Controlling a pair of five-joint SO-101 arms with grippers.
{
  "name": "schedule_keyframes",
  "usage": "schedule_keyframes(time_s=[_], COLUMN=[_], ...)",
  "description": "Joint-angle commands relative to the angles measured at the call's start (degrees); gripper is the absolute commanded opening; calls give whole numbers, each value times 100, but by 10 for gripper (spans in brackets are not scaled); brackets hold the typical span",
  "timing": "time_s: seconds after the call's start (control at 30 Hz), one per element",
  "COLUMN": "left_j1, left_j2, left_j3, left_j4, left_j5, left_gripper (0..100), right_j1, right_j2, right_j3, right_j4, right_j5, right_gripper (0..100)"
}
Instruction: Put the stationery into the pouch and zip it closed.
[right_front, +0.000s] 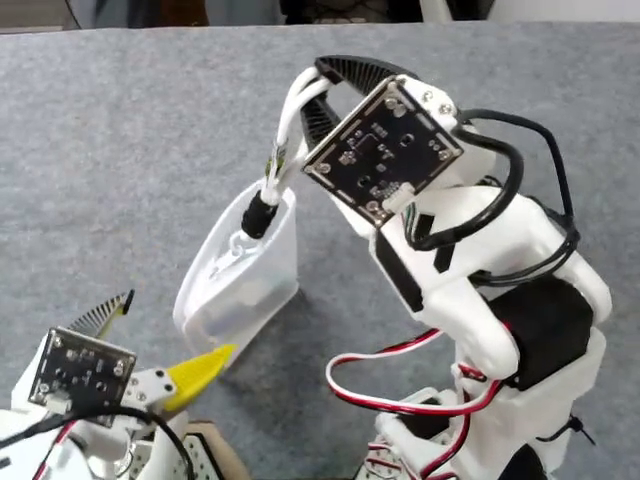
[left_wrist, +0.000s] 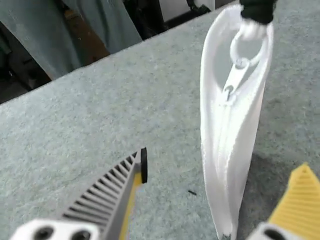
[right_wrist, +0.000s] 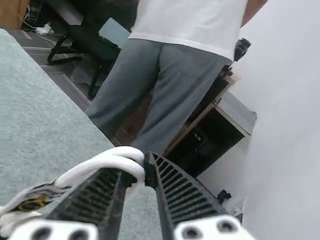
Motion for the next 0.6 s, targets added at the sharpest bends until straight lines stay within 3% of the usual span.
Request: schedule_keyframes(time_s=[0.0, 0.23, 0.4, 0.57], left_j1=[110, 479, 1446, 1727], left_j2=[149, 826, 1240, 1442], left_j3=[127, 110, 92, 57], left_j4=[-527, -949, -905, -835], left_j5=[44, 413, 659, 809], left_gripper=[404, 283, 272, 272], right_j1=[-53, -62, -62, -62], right_j2=[-40, -145, -163, -295], right_j3=[-119, -119, -119, -84], right_j4=[18, 79, 97, 88], right_j5=[-53, -53, -53, -53], right_gripper=[12, 12, 12, 12])
